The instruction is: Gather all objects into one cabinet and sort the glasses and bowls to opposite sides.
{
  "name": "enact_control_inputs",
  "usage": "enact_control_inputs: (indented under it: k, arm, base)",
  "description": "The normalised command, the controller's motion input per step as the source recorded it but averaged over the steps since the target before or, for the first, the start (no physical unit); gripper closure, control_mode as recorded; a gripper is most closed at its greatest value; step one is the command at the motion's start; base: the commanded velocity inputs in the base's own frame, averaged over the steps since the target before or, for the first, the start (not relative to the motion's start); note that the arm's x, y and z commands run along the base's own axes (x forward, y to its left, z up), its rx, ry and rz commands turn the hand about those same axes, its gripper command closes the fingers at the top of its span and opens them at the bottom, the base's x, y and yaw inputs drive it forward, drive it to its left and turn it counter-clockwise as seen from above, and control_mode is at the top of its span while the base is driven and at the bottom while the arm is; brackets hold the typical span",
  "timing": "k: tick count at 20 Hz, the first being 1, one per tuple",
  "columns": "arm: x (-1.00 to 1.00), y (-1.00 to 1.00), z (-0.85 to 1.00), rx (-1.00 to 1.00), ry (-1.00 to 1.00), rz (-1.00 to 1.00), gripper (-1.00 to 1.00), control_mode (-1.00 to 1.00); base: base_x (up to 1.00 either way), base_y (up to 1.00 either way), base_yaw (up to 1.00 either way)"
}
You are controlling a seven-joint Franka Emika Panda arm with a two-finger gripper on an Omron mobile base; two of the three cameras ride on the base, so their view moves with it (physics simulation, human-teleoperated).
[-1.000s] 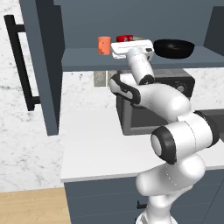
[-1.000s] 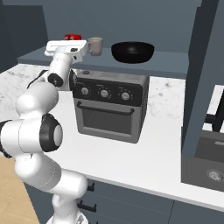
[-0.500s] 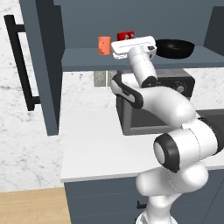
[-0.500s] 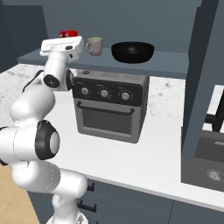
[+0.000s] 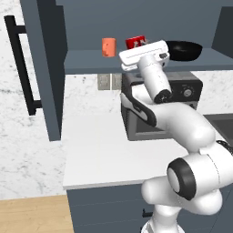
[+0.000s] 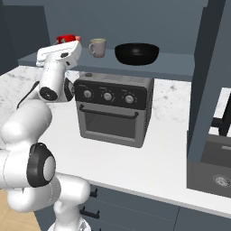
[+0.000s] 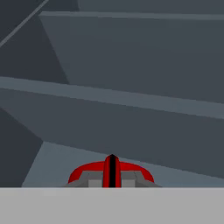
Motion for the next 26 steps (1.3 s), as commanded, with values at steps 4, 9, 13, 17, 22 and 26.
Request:
enact_control_inputs:
  k: [4,9,13,17,22,26]
  arm:
    - [0.46,-0.12,-0.92,0.0,-0.49,0.0,1.0,-1.0]
    - [0.71,-0.04,-1.0,0.0,-0.41,0.0,1.0,-1.0]
    - [0.91,-0.01,-1.0,0.04,-0.27,0.0,1.0,-1.0]
    - [0.97,0.0,-0.87,0.08,-0.21,0.01,1.0,-1.0]
    - [0.91,0.0,-0.75,0.09,-0.31,0.05,1.0,-1.0]
    - [0.91,0.0,-0.75,0.07,-0.38,0.08,1.0,-1.0]
  base:
    - [0.0,0.0,0.0]
    - [0.0,0.0,0.0]
    - [0.0,0.0,0.0]
    - [0.0,0.0,0.0]
    - [0.0,0.0,0.0]
    - [0.0,0.0,0.0]
